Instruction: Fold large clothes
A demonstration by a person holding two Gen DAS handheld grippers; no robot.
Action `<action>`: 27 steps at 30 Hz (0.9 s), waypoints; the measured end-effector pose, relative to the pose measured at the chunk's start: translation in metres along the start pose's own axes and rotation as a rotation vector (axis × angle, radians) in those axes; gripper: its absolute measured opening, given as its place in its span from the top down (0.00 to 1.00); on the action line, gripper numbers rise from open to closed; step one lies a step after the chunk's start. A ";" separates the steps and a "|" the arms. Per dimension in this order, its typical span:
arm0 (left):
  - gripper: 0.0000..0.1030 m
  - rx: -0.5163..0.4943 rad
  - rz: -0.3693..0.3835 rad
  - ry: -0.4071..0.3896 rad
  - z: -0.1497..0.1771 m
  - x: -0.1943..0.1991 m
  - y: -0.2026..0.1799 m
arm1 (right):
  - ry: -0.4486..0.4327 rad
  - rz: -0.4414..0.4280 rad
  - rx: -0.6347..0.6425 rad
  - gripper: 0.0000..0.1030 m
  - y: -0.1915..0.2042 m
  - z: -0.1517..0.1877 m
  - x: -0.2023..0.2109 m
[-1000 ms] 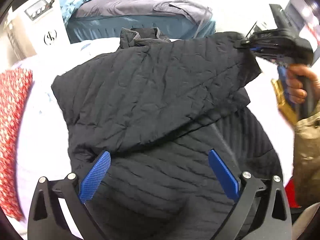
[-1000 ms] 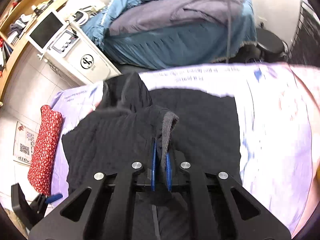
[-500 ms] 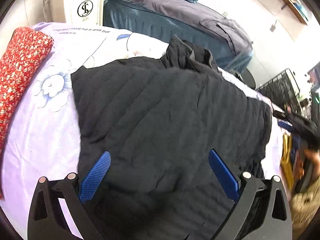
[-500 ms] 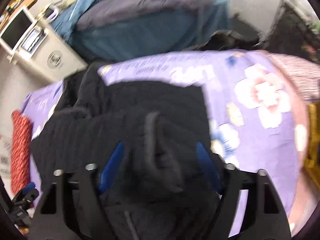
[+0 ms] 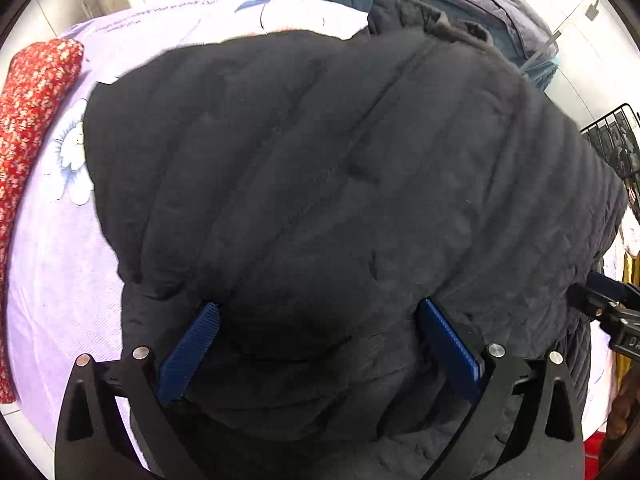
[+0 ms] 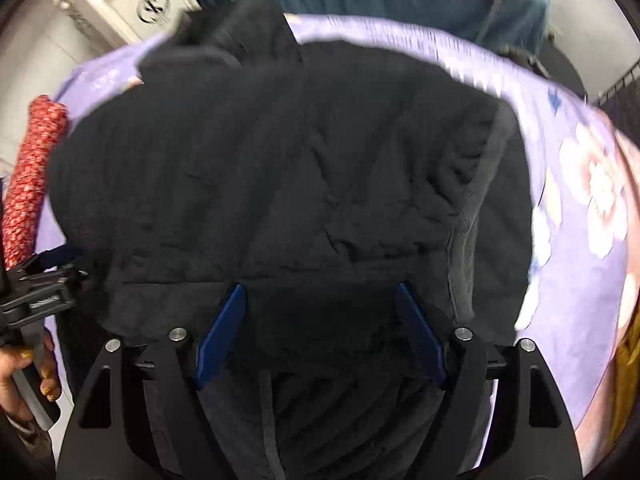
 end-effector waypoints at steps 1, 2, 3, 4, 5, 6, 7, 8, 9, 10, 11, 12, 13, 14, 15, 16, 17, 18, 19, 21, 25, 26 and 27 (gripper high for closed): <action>0.05 -0.005 0.001 -0.004 0.000 -0.002 0.000 | -0.002 0.000 0.003 0.22 -0.001 -0.001 -0.002; 0.04 -0.005 0.001 -0.012 0.000 -0.004 0.000 | -0.001 0.003 0.011 0.21 -0.001 -0.002 -0.005; 0.04 -0.004 0.001 -0.020 0.000 -0.005 0.000 | 0.006 0.004 0.019 0.19 -0.001 -0.003 -0.010; 0.04 -0.003 -0.001 -0.028 0.000 -0.006 0.000 | 0.009 0.009 0.024 0.18 0.000 -0.003 -0.013; 0.04 -0.004 -0.008 -0.042 0.002 -0.007 -0.001 | 0.009 0.016 0.028 0.18 -0.002 -0.002 -0.015; 0.04 -0.006 -0.014 -0.052 0.005 -0.009 -0.003 | 0.008 0.020 0.027 0.18 -0.002 -0.002 -0.017; 0.04 -0.006 -0.019 -0.061 0.005 -0.009 -0.003 | 0.008 0.024 0.023 0.17 -0.002 -0.003 -0.018; 0.04 -0.005 -0.024 -0.068 0.006 -0.009 -0.003 | 0.010 0.029 0.021 0.15 -0.002 -0.002 -0.019; 0.04 -0.005 -0.027 -0.072 0.009 -0.010 -0.005 | 0.017 0.032 0.014 0.12 -0.002 -0.001 -0.020; 0.04 -0.005 -0.029 -0.073 0.009 -0.010 -0.005 | 0.020 0.032 0.010 0.11 -0.003 -0.001 -0.019; 0.04 -0.006 -0.029 -0.071 0.009 -0.009 -0.005 | 0.020 0.029 0.006 0.11 -0.004 0.000 -0.018; 0.04 -0.006 -0.028 -0.067 0.010 -0.008 -0.004 | 0.020 0.027 0.004 0.11 -0.005 0.002 -0.017; 0.04 -0.006 -0.024 -0.058 0.010 -0.008 -0.003 | 0.020 0.024 0.003 0.11 -0.007 0.004 -0.015; 0.04 -0.005 -0.020 -0.050 0.008 -0.008 -0.003 | 0.022 0.017 0.000 0.11 -0.009 0.007 -0.012; 0.04 -0.005 -0.017 -0.041 0.007 -0.007 -0.002 | 0.023 0.011 -0.001 0.11 -0.010 0.010 -0.009; 0.05 -0.005 -0.015 -0.034 0.007 -0.006 -0.003 | 0.025 0.004 -0.002 0.11 -0.011 0.013 -0.006; 0.05 -0.003 -0.014 -0.024 0.007 -0.004 -0.003 | 0.026 0.000 -0.002 0.11 -0.012 0.017 -0.004; 0.05 -0.003 -0.015 -0.019 0.006 -0.004 0.001 | 0.026 -0.005 -0.005 0.11 -0.014 0.020 -0.001; 0.05 -0.003 -0.017 -0.015 0.007 -0.003 0.002 | 0.027 -0.010 -0.009 0.11 -0.017 0.024 0.002; 0.05 -0.005 -0.022 -0.006 0.010 0.002 0.006 | 0.025 -0.023 -0.018 0.11 -0.021 0.033 0.010; 0.06 -0.010 -0.008 -0.022 0.020 0.022 0.012 | 0.008 -0.075 -0.029 0.11 -0.031 0.052 0.033; 0.06 -0.018 0.008 -0.028 0.026 0.029 0.016 | 0.002 -0.087 -0.027 0.11 -0.034 0.058 0.039; 0.06 -0.032 0.018 -0.036 0.033 0.036 0.020 | -0.003 -0.096 -0.024 0.11 -0.038 0.064 0.044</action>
Point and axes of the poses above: each gripper's, at about its wrist camera, not at the fingertips, and x roughly against the way its jaws point, y to its left, z to its underside, the point moved 5 cm from there along -x, roughly the way its jaws point, and after that the axes turned 11 degrees about -z, right-handed, at the moved point
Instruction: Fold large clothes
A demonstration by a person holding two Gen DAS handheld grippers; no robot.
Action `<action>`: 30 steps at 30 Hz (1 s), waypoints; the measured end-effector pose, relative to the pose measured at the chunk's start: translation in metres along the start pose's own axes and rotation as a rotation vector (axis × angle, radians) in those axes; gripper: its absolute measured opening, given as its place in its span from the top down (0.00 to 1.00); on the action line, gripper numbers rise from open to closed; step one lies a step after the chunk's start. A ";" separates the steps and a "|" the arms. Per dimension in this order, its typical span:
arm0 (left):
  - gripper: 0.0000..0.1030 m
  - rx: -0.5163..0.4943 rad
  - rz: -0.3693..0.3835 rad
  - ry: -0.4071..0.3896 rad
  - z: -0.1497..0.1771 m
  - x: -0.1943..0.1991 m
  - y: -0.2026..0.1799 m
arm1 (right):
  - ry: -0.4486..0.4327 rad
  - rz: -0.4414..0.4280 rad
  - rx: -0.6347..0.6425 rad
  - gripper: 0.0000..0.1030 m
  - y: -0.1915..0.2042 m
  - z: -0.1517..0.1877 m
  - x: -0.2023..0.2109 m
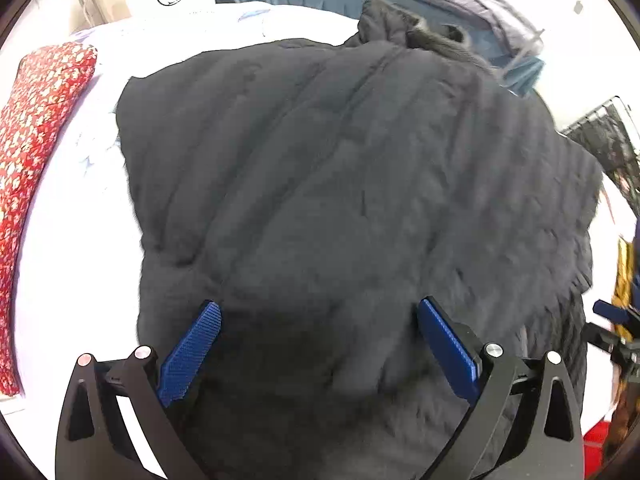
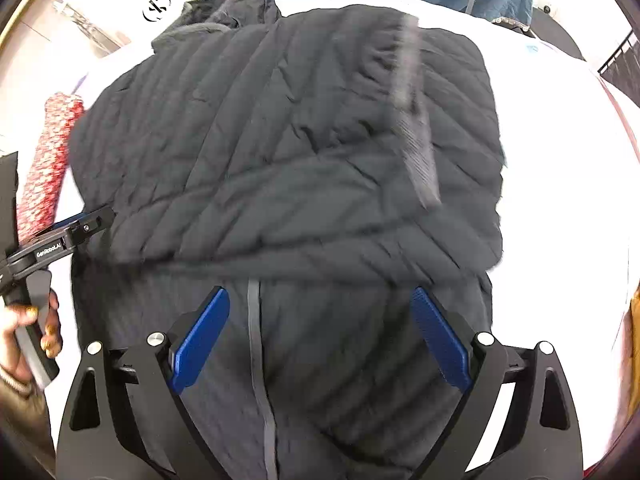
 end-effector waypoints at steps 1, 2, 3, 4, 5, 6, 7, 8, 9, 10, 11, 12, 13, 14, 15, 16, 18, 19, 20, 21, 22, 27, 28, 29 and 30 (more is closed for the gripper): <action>0.06 -0.012 0.002 -0.006 0.005 0.005 0.003 | -0.003 -0.009 0.006 0.11 -0.007 0.011 0.009; 0.06 -0.041 0.002 -0.024 0.017 0.014 0.009 | -0.004 -0.014 0.009 0.11 -0.012 0.018 0.015; 0.06 -0.059 -0.003 -0.030 0.025 0.019 0.013 | -0.005 -0.017 0.013 0.11 -0.019 0.027 0.021; 0.06 -0.084 -0.016 -0.027 0.040 0.023 0.022 | -0.002 -0.014 0.014 0.11 -0.030 0.041 0.027; 0.06 -0.095 -0.028 -0.015 0.053 0.024 0.029 | 0.004 -0.004 0.010 0.11 -0.040 0.052 0.031; 0.06 -0.100 -0.043 -0.001 0.066 0.023 0.037 | 0.011 0.004 0.004 0.11 -0.042 0.064 0.033; 0.06 -0.101 -0.058 0.017 0.081 0.022 0.046 | 0.023 0.013 -0.012 0.11 -0.053 0.077 0.035; 0.06 -0.088 -0.066 0.048 0.099 0.018 0.059 | 0.035 0.013 -0.040 0.11 -0.066 0.093 0.036; 0.07 -0.065 -0.059 0.077 0.112 0.016 0.068 | 0.046 0.001 -0.078 0.11 -0.079 0.108 0.038; 0.08 -0.032 -0.041 0.106 0.126 0.013 0.076 | 0.051 -0.007 -0.101 0.11 -0.087 0.118 0.039; 0.09 0.020 -0.012 0.140 0.143 0.010 0.087 | 0.056 -0.016 -0.132 0.11 -0.096 0.132 0.041; 0.10 0.058 0.013 0.158 0.154 0.008 0.093 | 0.060 -0.020 -0.148 0.11 -0.101 0.145 0.042; 0.12 0.095 0.041 0.172 0.165 0.007 0.098 | 0.068 -0.026 -0.159 0.11 -0.108 0.157 0.043; 0.13 0.127 0.074 0.185 0.177 0.006 0.102 | 0.075 -0.033 -0.165 0.12 -0.111 0.164 0.042; 0.16 0.138 0.096 0.191 0.184 0.005 0.104 | 0.086 -0.051 -0.176 0.15 -0.115 0.173 0.041; 0.19 0.142 0.118 0.198 0.191 0.005 0.103 | 0.094 -0.069 -0.185 0.20 -0.116 0.176 0.040; 0.24 0.121 0.185 0.207 0.204 0.007 0.098 | 0.114 -0.146 -0.203 0.25 -0.116 0.187 0.036; 0.26 0.101 0.212 0.214 0.208 0.008 0.095 | 0.119 -0.164 -0.203 0.25 -0.114 0.189 0.035; 0.27 0.077 0.236 0.223 0.212 0.010 0.091 | 0.130 -0.186 -0.198 0.25 -0.112 0.194 0.033; 0.28 0.056 0.259 0.237 0.218 0.011 0.088 | 0.143 -0.198 -0.192 0.25 -0.111 0.198 0.030; 0.28 0.044 0.275 0.247 0.220 0.010 0.087 | 0.155 -0.202 -0.189 0.25 -0.112 0.202 0.027; 0.29 -0.003 0.336 0.310 0.244 0.008 0.070 | 0.193 -0.247 -0.217 0.25 -0.107 0.225 0.016; 0.29 -0.011 0.338 0.319 0.252 0.007 0.059 | 0.196 -0.253 -0.214 0.26 -0.106 0.228 0.016; 0.29 -0.015 0.346 0.338 0.257 0.005 0.053 | 0.201 -0.259 -0.211 0.28 -0.103 0.228 0.017; 0.29 -0.019 0.349 0.351 0.259 0.005 0.051 | 0.209 -0.265 -0.205 0.30 -0.102 0.229 0.016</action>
Point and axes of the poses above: each gripper's, at about its wrist camera, not at the fingertips, and x roughly against the way its jaws point, y to its left, z to its underside, the point moved 5 cm from there along -x, roughly the way its jaws point, and after that the axes turned 11 degrees about -z, right-handed, at the moved point
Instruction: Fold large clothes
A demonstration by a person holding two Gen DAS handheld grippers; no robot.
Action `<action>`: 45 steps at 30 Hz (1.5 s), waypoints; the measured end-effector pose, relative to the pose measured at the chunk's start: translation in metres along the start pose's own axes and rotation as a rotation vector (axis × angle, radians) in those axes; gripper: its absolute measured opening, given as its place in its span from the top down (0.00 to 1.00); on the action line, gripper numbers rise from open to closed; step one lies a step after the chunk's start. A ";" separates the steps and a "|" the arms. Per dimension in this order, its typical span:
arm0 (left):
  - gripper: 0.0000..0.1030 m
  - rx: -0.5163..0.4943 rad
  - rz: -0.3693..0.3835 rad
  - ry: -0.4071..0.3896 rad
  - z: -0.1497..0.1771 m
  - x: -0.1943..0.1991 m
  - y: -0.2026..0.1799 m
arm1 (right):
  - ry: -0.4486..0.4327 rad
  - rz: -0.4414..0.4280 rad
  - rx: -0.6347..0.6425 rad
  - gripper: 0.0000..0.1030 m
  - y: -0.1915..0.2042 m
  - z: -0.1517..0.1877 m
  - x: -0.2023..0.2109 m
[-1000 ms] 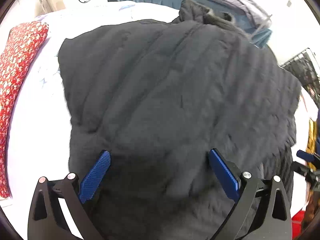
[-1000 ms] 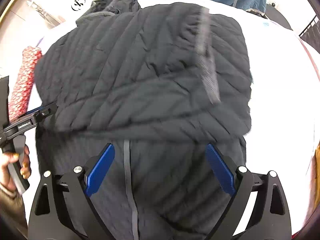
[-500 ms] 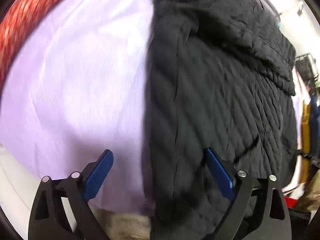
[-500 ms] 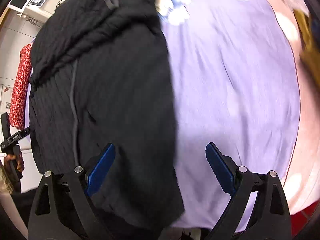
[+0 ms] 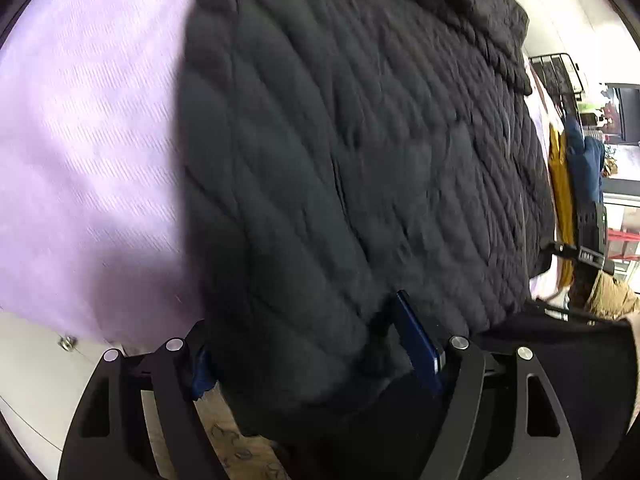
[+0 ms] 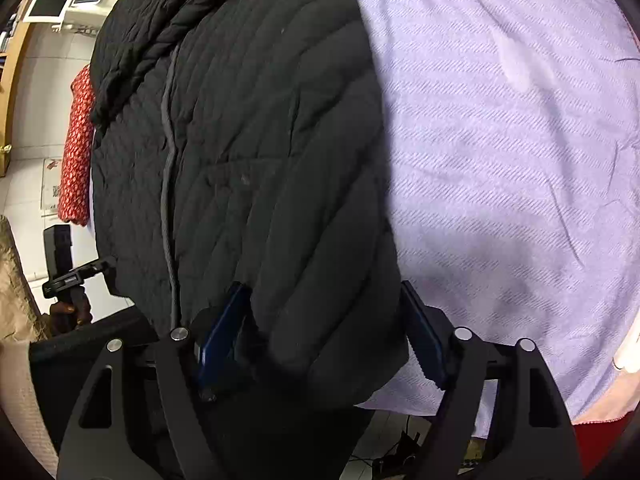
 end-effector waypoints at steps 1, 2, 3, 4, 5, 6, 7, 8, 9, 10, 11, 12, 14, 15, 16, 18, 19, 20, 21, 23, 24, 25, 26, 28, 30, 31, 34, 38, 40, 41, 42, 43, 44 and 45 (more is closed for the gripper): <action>0.29 -0.003 0.000 0.012 0.003 -0.004 -0.002 | 0.008 -0.008 0.001 0.32 0.001 0.000 -0.002; 0.31 -0.005 0.005 0.026 0.008 -0.006 -0.002 | 0.013 -0.012 -0.001 0.34 0.006 0.000 -0.005; 0.32 -0.006 0.003 0.030 0.009 -0.008 -0.003 | 0.020 -0.017 -0.005 0.37 0.007 0.001 -0.007; 0.33 -0.002 0.001 0.030 0.010 -0.008 -0.002 | 0.023 -0.020 -0.008 0.37 0.007 0.001 -0.008; 0.34 0.008 0.002 0.031 0.008 -0.008 -0.003 | 0.029 -0.025 -0.014 0.37 0.007 0.001 -0.009; 0.35 0.020 0.006 0.039 0.006 -0.009 -0.002 | 0.035 -0.027 -0.019 0.38 0.007 0.000 -0.012; 0.38 0.026 0.007 0.046 0.007 -0.009 0.002 | 0.042 -0.029 -0.021 0.42 0.007 0.000 -0.011; 0.42 0.028 0.004 0.054 0.006 -0.009 0.002 | 0.053 -0.032 -0.021 0.44 0.008 -0.001 -0.013; 0.43 0.027 -0.004 0.060 0.005 -0.009 0.003 | 0.058 -0.031 -0.018 0.48 0.009 -0.001 -0.013; 0.46 0.028 -0.011 0.065 0.005 -0.008 0.004 | 0.064 -0.028 -0.011 0.52 0.011 -0.002 -0.013; 0.49 0.034 -0.016 0.070 0.004 -0.008 0.003 | 0.068 -0.024 -0.003 0.54 0.012 -0.002 -0.014; 0.50 0.041 -0.016 0.072 0.002 -0.008 0.000 | 0.071 -0.025 0.003 0.59 0.015 -0.003 -0.014; 0.57 0.053 -0.016 0.072 0.002 -0.005 0.001 | 0.070 -0.034 0.008 0.66 0.017 -0.001 -0.010; 0.59 0.054 -0.017 0.071 0.000 -0.005 -0.004 | 0.068 -0.037 0.013 0.71 0.018 0.000 -0.007; 0.64 0.051 -0.014 0.070 -0.001 -0.003 -0.006 | 0.065 -0.038 0.025 0.75 0.020 0.001 -0.004; 0.73 0.037 0.012 0.061 -0.003 0.005 -0.012 | 0.056 -0.029 0.054 0.78 0.029 0.002 -0.001; 0.76 0.029 0.021 0.056 -0.005 0.010 -0.015 | 0.051 -0.030 0.066 0.80 0.034 0.002 0.001; 0.78 0.013 0.029 0.047 -0.008 0.016 -0.019 | 0.048 -0.035 0.070 0.80 0.038 0.002 0.003; 0.79 -0.002 0.033 0.041 -0.010 0.021 -0.022 | 0.046 -0.042 0.072 0.81 0.040 0.001 0.005; 0.80 -0.029 0.038 0.027 -0.015 0.030 -0.029 | 0.043 -0.059 0.073 0.82 0.045 -0.001 0.007; 0.81 -0.035 0.045 0.019 -0.018 0.034 -0.032 | 0.042 -0.071 0.071 0.82 0.047 -0.002 0.009; 0.81 -0.039 0.050 0.014 -0.021 0.038 -0.034 | 0.042 -0.080 0.069 0.83 0.049 -0.003 0.010; 0.82 -0.042 0.055 0.014 -0.023 0.041 -0.034 | 0.042 -0.098 0.066 0.83 0.054 -0.005 0.012; 0.83 -0.062 0.063 0.020 -0.026 0.048 -0.035 | 0.044 -0.124 0.079 0.84 0.065 -0.011 0.019; 0.84 -0.099 0.071 0.026 -0.030 0.063 -0.036 | 0.056 -0.144 0.101 0.85 0.078 -0.016 0.028; 0.84 -0.111 0.084 0.030 -0.035 0.073 -0.038 | 0.062 -0.152 0.115 0.86 0.085 -0.020 0.036; 0.85 -0.141 0.105 0.026 -0.051 0.101 -0.042 | 0.082 -0.165 0.145 0.88 0.103 -0.035 0.056; 0.85 -0.169 0.105 0.014 -0.084 0.145 -0.044 | 0.101 -0.190 0.150 0.88 0.127 -0.068 0.093; 0.86 -0.178 0.090 0.025 -0.101 0.166 -0.044 | 0.132 -0.196 0.130 0.88 0.139 -0.086 0.109; 0.86 -0.207 0.072 0.030 -0.111 0.179 -0.047 | 0.148 -0.192 0.131 0.88 0.145 -0.093 0.114; 0.86 -0.235 0.056 0.027 -0.121 0.191 -0.049 | 0.166 -0.190 0.128 0.88 0.152 -0.102 0.120; 0.85 -0.255 0.041 0.028 -0.131 0.201 -0.053 | 0.180 -0.192 0.120 0.88 0.157 -0.110 0.123; 0.86 -0.257 0.038 0.033 -0.148 0.210 -0.057 | 0.203 -0.187 0.109 0.88 0.163 -0.122 0.129; 0.86 -0.257 0.040 0.034 -0.160 0.214 -0.060 | 0.215 -0.176 0.117 0.88 0.167 -0.133 0.134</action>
Point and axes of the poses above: each gripper's, at about its wrist camera, not at the fingertips, and x roughly against the way its jaws point, y to its left, z to its underside, the point moved 5 cm from there along -x, roughly the way its jaws point, and after that the axes turned 11 degrees about -z, right-handed, at the moved point
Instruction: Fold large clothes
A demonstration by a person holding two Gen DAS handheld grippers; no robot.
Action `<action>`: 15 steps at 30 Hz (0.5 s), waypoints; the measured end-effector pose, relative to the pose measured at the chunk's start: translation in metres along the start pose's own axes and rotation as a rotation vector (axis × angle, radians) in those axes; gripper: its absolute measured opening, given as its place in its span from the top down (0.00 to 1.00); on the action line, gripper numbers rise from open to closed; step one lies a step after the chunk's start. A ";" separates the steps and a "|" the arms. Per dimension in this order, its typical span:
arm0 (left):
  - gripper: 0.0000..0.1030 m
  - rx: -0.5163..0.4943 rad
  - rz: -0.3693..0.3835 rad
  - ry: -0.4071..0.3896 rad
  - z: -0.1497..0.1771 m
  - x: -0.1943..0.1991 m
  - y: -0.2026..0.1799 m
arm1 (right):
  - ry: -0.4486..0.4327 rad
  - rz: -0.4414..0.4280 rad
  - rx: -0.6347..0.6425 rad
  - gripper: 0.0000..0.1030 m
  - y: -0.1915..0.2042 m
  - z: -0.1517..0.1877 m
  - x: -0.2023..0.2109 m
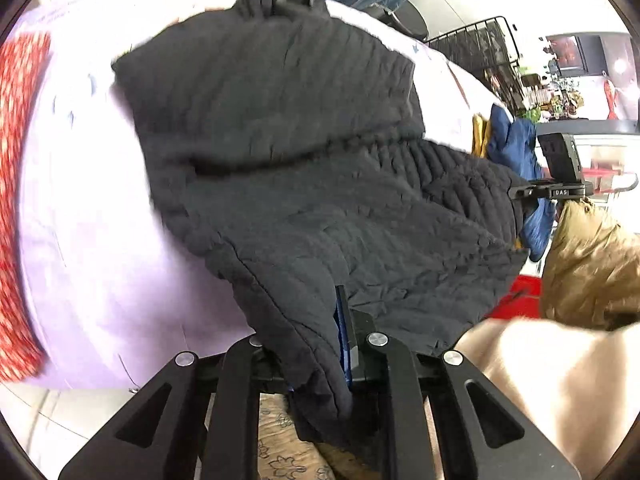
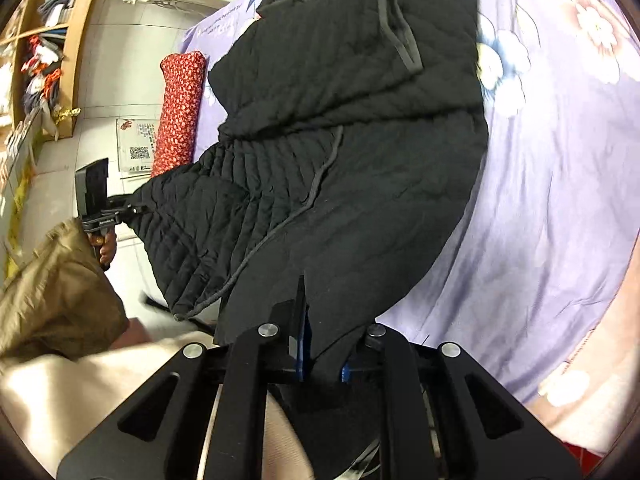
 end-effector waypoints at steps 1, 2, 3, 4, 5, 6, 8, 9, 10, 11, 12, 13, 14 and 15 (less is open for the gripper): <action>0.86 -0.007 -0.010 -0.003 -0.020 0.004 0.001 | 0.008 0.033 0.028 0.88 0.009 -0.022 0.005; 0.87 -0.021 -0.023 -0.008 -0.033 0.005 0.003 | 0.003 0.054 0.048 0.88 0.015 -0.036 0.010; 0.87 -0.033 -0.044 -0.016 -0.050 0.005 0.008 | -0.021 0.067 0.059 0.88 0.020 -0.061 0.016; 0.88 -0.012 -0.063 -0.038 -0.074 0.005 0.018 | -0.069 0.069 0.051 0.88 0.022 -0.089 0.024; 0.89 0.018 -0.067 -0.057 -0.092 0.004 0.028 | -0.125 0.064 0.038 0.88 0.022 -0.114 0.031; 0.89 0.055 -0.078 -0.084 -0.114 0.004 0.042 | -0.174 0.061 0.034 0.88 0.021 -0.137 0.037; 0.89 0.145 -0.092 -0.165 -0.157 0.004 0.073 | -0.270 0.091 0.026 0.88 0.011 -0.179 0.048; 0.89 0.191 -0.093 -0.199 -0.173 0.003 0.087 | -0.299 0.102 0.010 0.88 0.005 -0.195 0.049; 0.89 0.229 -0.084 -0.217 -0.186 0.000 0.099 | -0.329 0.112 -0.014 0.88 -0.005 -0.214 0.048; 0.89 0.265 -0.081 -0.232 -0.199 -0.008 0.112 | -0.339 0.123 -0.026 0.88 -0.012 -0.227 0.043; 0.89 0.281 -0.088 -0.238 -0.207 -0.015 0.117 | -0.345 0.142 -0.029 0.88 -0.017 -0.237 0.038; 0.89 0.291 -0.097 -0.238 -0.211 -0.026 0.119 | -0.353 0.162 -0.032 0.88 -0.022 -0.247 0.031; 0.89 0.321 -0.097 -0.243 -0.214 -0.039 0.125 | -0.377 0.164 -0.045 0.88 -0.029 -0.259 0.023; 0.89 0.359 -0.079 -0.252 -0.216 -0.047 0.131 | -0.404 0.146 -0.068 0.88 -0.036 -0.266 0.018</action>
Point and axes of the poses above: each gripper's, at about its wrist camera, not at the fingertips, and x roughly against the way its jaws point, y to its left, z to its underside, the point moved 5 cm from there along -x, roughly the way its jaws point, and after that the axes turned 11 degrees about -z, right-handed, at the moved point
